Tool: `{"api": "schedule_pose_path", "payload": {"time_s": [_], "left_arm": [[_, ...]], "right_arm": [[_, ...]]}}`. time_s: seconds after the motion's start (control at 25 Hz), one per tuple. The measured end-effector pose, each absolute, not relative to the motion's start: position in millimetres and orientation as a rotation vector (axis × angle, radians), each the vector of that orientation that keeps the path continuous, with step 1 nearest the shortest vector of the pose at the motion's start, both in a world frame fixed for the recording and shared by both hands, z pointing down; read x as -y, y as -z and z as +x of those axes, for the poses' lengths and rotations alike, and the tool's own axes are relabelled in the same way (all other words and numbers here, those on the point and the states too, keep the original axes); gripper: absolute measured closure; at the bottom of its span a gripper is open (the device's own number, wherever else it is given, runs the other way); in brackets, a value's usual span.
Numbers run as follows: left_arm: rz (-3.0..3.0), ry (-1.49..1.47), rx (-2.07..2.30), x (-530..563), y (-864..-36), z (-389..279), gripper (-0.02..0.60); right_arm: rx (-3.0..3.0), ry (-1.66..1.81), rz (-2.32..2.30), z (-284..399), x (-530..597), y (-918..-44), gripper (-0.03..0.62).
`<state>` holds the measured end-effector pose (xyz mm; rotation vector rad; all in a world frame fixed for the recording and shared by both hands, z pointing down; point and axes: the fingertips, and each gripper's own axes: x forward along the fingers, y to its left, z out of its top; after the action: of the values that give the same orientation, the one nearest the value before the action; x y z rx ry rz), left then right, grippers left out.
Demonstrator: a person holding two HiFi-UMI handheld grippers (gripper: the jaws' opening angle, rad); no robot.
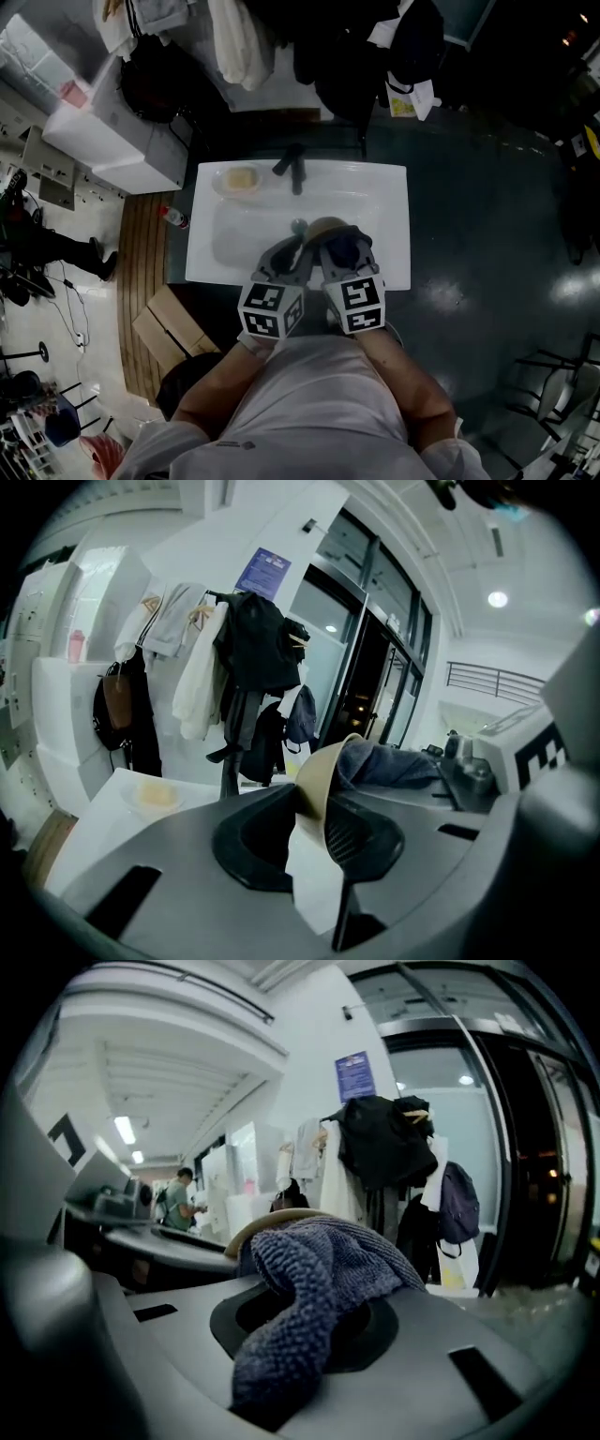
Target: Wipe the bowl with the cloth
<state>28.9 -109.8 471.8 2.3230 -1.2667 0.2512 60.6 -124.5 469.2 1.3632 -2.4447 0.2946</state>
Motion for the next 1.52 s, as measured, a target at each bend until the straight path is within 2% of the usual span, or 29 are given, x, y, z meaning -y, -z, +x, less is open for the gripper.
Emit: {"api": "schedule_pose_path", "payload": {"time_s": [0.36,0.84,1.04,1.24,1.52], "left_arm": [[2.323,-0.242,1.251,110.3,-468.4,23.6,0.515],[2.319,-0.254,1.208,105.2,-469.0,19.3,0.515],[2.314,-0.275,1.182,101.1,-473.5,18.2,0.515],[2.319,-0.295,1.191,101.7,-472.5,16.2,0.515],[2.348,-0.291,1.245,106.7,-463.3,13.1,0.513]], "right_arm": [[2.212,0.326,0.967,40.9,108.6,-484.6,0.531],[1.779,0.942,0.388,39.4,87.5,-504.1,0.533],[1.727,1.057,0.206,34.4,72.0,-513.4,0.533],[1.713,1.106,0.208,28.1,71.1,-512.0,0.533],[1.782,0.895,0.405,24.2,82.5,-511.0,0.533]]}}
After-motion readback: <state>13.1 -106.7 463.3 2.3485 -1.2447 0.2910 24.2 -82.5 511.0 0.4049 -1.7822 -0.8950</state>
